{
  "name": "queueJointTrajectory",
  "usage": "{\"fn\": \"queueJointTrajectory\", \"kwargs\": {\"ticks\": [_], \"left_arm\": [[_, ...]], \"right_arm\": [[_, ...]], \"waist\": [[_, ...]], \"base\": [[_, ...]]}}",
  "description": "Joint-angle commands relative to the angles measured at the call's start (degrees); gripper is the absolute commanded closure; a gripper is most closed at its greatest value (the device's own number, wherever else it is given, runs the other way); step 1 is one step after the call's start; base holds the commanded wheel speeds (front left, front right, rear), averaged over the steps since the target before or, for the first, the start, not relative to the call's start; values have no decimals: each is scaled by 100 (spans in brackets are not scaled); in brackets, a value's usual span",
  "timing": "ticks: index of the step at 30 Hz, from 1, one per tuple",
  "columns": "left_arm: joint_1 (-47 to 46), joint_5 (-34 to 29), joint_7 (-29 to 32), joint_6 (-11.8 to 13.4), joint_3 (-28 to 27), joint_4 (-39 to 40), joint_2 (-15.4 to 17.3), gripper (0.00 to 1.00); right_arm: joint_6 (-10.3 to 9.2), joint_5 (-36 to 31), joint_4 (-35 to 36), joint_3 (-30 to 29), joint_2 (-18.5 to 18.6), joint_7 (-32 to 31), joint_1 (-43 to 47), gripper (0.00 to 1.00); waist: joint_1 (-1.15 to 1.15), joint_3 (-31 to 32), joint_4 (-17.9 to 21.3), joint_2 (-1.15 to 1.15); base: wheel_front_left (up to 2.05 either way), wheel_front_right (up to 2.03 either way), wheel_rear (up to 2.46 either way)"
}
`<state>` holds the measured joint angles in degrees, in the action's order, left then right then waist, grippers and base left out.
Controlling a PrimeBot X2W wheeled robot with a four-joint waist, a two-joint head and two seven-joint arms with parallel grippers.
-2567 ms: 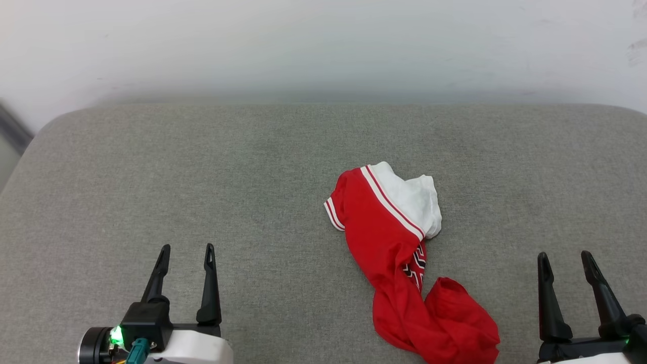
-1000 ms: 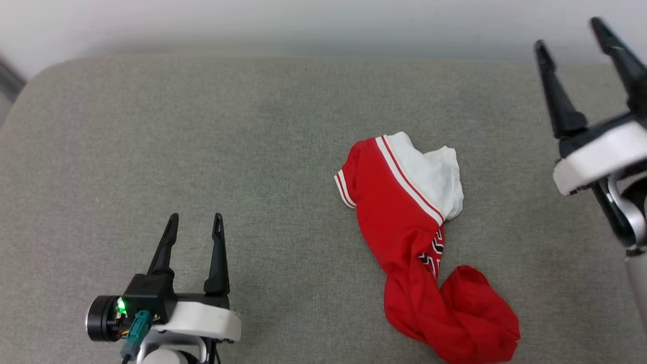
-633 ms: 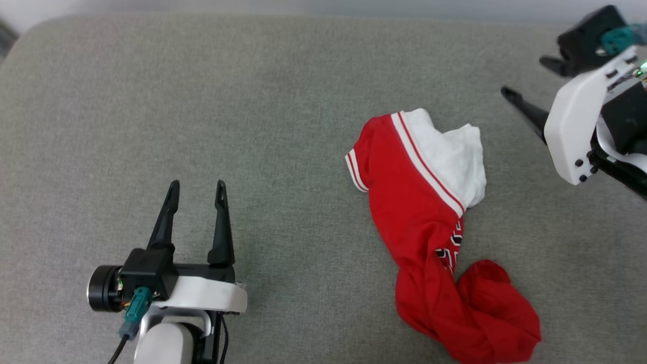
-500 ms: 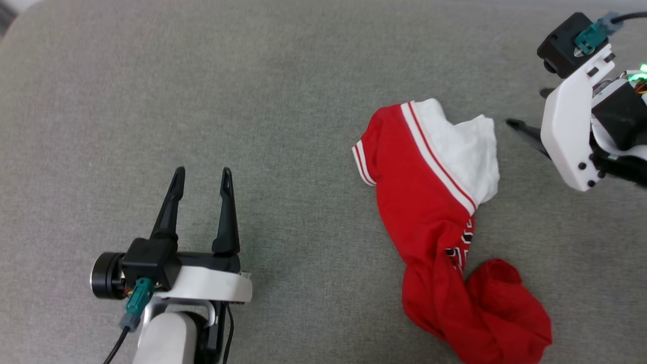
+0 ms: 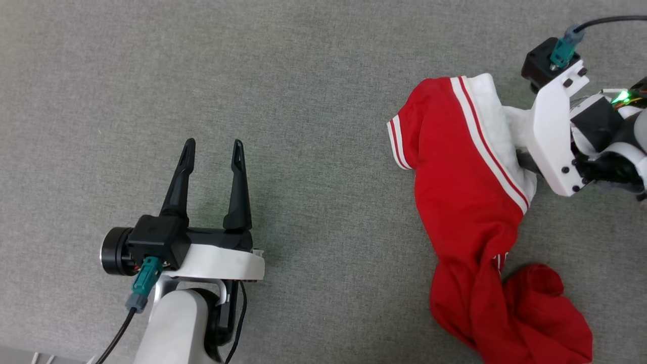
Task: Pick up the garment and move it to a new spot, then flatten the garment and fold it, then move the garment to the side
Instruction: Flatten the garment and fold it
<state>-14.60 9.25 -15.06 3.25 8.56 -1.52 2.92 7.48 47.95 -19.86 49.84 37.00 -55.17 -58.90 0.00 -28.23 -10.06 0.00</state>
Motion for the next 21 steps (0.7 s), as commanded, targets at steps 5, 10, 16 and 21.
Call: {"fn": "queueJointTrajectory", "kwargs": {"ticks": [5, 10, 16, 21], "left_arm": [[95, -69, -17, 10, -77, -77, -6, 0], [247, -153, -17, -34, -135, -167, -4, 0], [527, -212, -17, -51, -259, -203, -4, 0], [748, -258, -17, -63, -349, -185, -5, 0]], "right_arm": [[6, 18, -60, 555, -42, 656, 170, 100], [-1, 181, 338, 598, 359, 1507, -111, 100], [-1, 415, 1164, 628, 1214, 2355, 147, 100], [-1, 590, 1686, 130, 1965, 2819, 920, 100]], "waist": [[0, 238, 145, 0], [0, 669, 310, 0], [0, 1104, 539, 0], [0, 1329, 717, 0]], "base": [[0, 0, 0], [0, 0, 0], [0, 0, 0], [0, 0, 0]]}}
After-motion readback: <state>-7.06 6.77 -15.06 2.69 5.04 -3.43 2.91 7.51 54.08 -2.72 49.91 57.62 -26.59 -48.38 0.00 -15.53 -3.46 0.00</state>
